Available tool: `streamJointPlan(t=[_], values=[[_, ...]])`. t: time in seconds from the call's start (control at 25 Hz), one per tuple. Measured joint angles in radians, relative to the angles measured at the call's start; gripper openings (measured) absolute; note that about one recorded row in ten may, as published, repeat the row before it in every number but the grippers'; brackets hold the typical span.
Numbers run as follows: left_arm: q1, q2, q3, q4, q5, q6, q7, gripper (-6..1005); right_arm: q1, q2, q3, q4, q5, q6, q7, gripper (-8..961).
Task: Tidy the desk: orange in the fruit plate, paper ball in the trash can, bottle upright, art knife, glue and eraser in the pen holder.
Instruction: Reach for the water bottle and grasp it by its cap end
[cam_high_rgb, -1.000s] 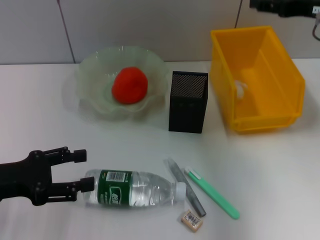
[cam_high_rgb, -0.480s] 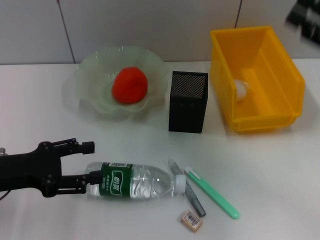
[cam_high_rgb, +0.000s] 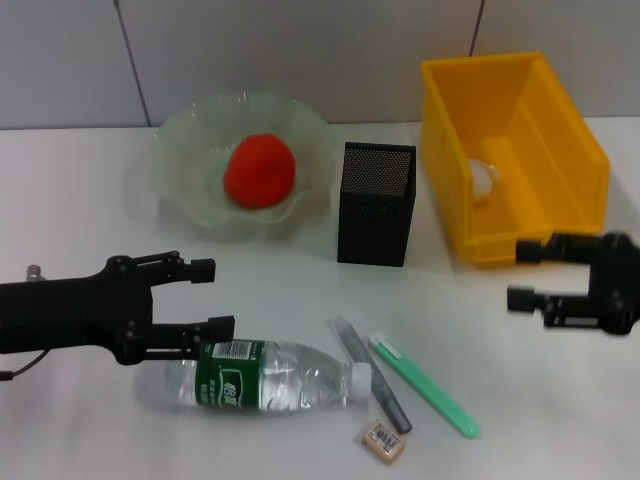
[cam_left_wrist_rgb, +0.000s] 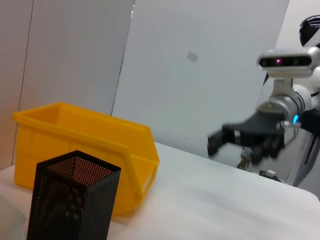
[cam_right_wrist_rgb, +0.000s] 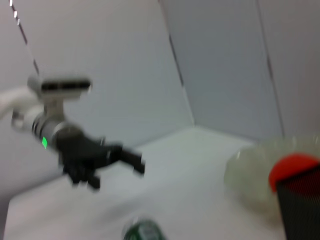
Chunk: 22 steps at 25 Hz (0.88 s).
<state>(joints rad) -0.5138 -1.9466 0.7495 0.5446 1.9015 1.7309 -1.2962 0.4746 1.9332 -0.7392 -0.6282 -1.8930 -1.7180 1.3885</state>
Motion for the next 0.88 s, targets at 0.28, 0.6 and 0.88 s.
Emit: streamJointPlan(t=[0.28, 0.6, 0.88], values=[[-0.030, -0.015, 0.004, 0.000, 0.045, -0.025, -0.033, 765, 0.016, 0.016, 0.003, -0.002, -0.154, 0.013, 0.010, 736], [-0.131, -0.068, 0.003, 0.094, 0.043, -0.018, -0.088, 763, 0.012, 0.017, 0.010, -0.003, -0.158, 0.031, 0.036, 736], [-0.314, -0.109, 0.061, 0.195, 0.209, -0.055, -0.215, 761, 0.012, 0.013, 0.008, -0.005, -0.178, 0.034, 0.060, 735]])
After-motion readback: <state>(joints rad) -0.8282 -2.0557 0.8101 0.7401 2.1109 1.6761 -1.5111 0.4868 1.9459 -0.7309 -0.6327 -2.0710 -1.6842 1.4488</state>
